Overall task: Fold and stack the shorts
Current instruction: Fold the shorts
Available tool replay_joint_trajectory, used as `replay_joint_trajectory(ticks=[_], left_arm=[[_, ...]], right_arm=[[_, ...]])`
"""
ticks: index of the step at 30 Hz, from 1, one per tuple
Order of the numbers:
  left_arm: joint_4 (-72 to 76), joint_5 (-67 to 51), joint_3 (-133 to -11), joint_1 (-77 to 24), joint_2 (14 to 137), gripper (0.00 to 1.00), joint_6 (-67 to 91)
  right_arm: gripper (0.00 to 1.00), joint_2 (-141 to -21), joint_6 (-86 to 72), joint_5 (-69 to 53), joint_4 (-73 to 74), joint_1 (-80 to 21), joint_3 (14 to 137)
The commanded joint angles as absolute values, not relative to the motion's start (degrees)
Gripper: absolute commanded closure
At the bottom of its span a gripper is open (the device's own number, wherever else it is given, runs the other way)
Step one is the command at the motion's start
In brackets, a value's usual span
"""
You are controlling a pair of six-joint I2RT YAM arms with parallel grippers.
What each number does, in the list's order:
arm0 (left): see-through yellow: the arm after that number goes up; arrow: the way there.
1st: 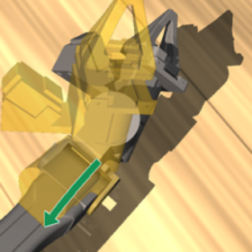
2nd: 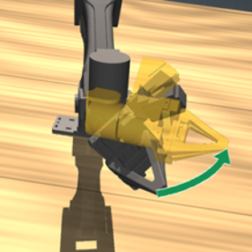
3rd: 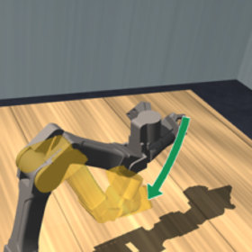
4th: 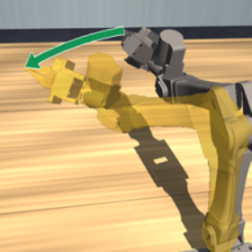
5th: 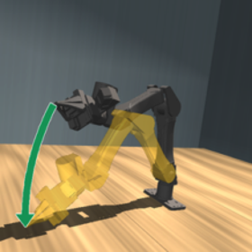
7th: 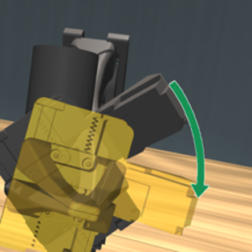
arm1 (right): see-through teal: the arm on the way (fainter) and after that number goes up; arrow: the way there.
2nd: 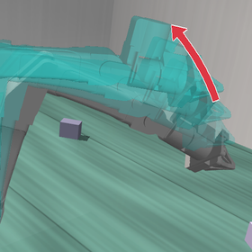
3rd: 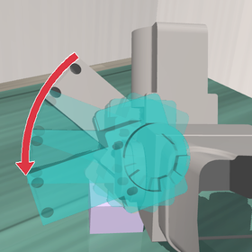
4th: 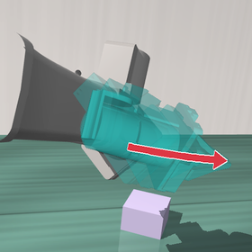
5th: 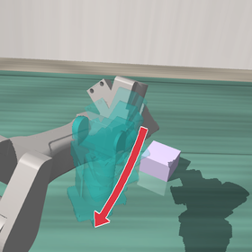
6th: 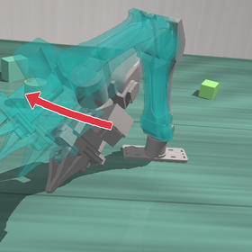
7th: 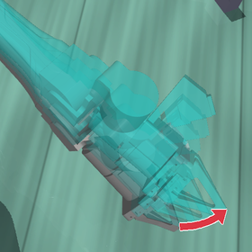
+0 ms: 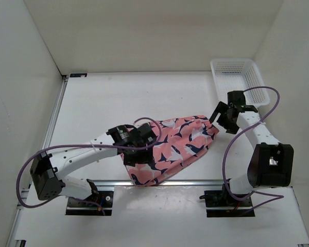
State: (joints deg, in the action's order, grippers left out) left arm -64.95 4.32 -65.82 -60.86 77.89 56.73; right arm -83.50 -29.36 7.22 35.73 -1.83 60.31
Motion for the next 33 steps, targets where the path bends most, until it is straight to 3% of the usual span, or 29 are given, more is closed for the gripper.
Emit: replay_joint_trajectory(ticks=[1,3,10,14,15,19,23,26,28,30,33], left_arm=[[-63.12,6.69,-64.43,-53.47,75.85,0.21,55.55],[-57.26,3.62,-59.78,-50.11,75.32,0.21,55.55],[-48.78,-3.08,-55.63,-46.23,86.47,0.22,53.53],[-47.02,-3.08,-55.63,-45.62,91.66,0.28,51.69],[-46.41,-3.60,-55.63,-44.40,93.93,0.29,50.90],[-45.27,-4.66,-55.11,-40.18,98.43,0.29,48.43],[-45.26,-5.19,-57.30,-32.27,101.16,0.29,44.39],[-45.96,-4.66,-62.82,-25.68,103.70,0.29,42.10],[-46.58,-2.56,-69.13,-22.08,105.72,0.30,41.48],[-47.89,0.07,-74.59,-20.40,107.83,0.30,40.96],[-53.94,6.13,-89.17,-19.16,113.19,0.30,39.91]], right_arm=[[0.05,-82.18,-27.69,2.66,32.79,-1.58,56.88],[0.00,-83.84,-28.21,-0.61,31.39,-1.58,55.73],[0.03,-89.47,-28.21,-2.72,27.17,-1.58,53.53],[0.26,-92.98,-30.14,-5.09,23.48,-1.58,51.16],[0.43,-93.68,-30.15,-5.79,22.86,-1.58,51.15],[0.56,-93.69,-32.17,-8.61,21.10,-1.58,49.48],[0.75,-91.42,-35.41,-10.63,21.09,-1.58,46.94],[0.75,-90.62,-38.40,-12.82,20.57,-3.15,46.23],[0.66,-89.91,-40.41,-12.05,20.57,-6.84,46.23],[0.65,-89.91,-42.00,-10.38,20.04,-12.53,46.23],[0.46,-90.44,-44.73,-7.48,22.48,-20.02,50.17]])
